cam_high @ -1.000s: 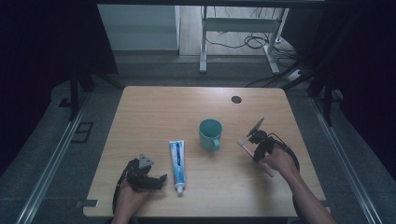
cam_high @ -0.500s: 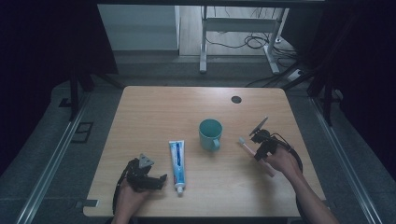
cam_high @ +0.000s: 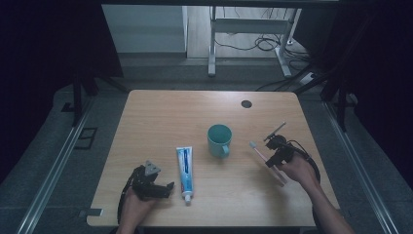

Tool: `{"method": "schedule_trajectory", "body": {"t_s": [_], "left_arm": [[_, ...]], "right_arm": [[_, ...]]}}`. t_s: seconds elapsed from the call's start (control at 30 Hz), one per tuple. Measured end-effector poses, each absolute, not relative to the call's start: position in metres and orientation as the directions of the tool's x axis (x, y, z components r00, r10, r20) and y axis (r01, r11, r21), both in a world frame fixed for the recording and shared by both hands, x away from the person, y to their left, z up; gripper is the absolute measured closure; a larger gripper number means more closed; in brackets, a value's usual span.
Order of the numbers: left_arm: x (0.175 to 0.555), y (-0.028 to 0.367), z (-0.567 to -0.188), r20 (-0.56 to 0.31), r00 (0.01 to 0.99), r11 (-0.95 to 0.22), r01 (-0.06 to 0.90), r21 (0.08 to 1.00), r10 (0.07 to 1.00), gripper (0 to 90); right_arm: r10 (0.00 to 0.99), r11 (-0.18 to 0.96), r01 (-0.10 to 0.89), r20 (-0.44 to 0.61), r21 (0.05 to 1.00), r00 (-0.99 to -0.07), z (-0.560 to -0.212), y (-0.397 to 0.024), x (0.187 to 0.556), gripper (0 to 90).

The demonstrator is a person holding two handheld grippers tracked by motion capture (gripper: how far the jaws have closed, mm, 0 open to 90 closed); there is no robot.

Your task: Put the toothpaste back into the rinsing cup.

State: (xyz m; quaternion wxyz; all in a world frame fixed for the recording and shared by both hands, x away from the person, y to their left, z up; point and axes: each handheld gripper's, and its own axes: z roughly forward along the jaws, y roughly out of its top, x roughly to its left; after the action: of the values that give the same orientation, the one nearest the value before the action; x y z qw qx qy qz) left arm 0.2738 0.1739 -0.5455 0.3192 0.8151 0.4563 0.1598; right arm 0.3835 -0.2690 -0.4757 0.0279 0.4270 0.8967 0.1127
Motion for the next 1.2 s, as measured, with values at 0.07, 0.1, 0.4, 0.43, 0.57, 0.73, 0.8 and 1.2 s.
{"method": "schedule_trajectory", "body": {"t_s": [0.07, 0.1, 0.4, 0.43, 0.57, 0.73, 0.8, 1.2], "left_arm": [[0.274, 0.174, -0.545, -0.031, 0.532, -0.380, 0.642, 0.666, 0.846, 1.0], [0.274, 0.174, -0.545, -0.031, 0.532, -0.380, 0.642, 0.666, 0.846, 1.0], [0.274, 0.174, -0.546, -0.031, 0.533, -0.380, 0.642, 0.666, 0.846, 1.0], [0.274, 0.174, -0.545, -0.030, 0.533, -0.380, 0.642, 0.666, 0.846, 1.0], [0.274, 0.174, -0.545, -0.031, 0.533, -0.380, 0.642, 0.666, 0.846, 1.0], [0.274, 0.174, -0.545, -0.031, 0.533, -0.380, 0.642, 0.666, 0.846, 1.0], [0.274, 0.174, -0.545, -0.031, 0.533, -0.380, 0.642, 0.666, 0.846, 1.0], [0.274, 0.174, -0.545, -0.031, 0.532, -0.379, 0.642, 0.666, 0.846, 1.0]], "right_arm": [[0.772, 0.607, 0.758, 0.051, 0.238, -0.634, -0.475, -0.270, 0.382, 79.1], [0.770, 0.608, 0.755, 0.049, 0.245, -0.636, -0.475, -0.271, 0.381, 79.1], [0.766, 0.590, 0.739, 0.064, 0.326, -0.640, -0.467, -0.278, 0.372, 79.0], [0.766, 0.585, 0.738, 0.069, 0.336, -0.639, -0.467, -0.279, 0.372, 79.0], [0.762, 0.574, 0.730, 0.083, 0.372, -0.642, -0.466, -0.283, 0.369, 79.1], [0.755, 0.567, 0.709, 0.078, 0.419, -0.651, -0.462, -0.282, 0.364, 79.0], [0.753, 0.564, 0.701, 0.076, 0.438, -0.654, -0.460, -0.282, 0.363, 79.1], [0.736, 0.542, 0.663, 0.089, 0.516, -0.671, -0.452, -0.275, 0.358, 79.0]]}}
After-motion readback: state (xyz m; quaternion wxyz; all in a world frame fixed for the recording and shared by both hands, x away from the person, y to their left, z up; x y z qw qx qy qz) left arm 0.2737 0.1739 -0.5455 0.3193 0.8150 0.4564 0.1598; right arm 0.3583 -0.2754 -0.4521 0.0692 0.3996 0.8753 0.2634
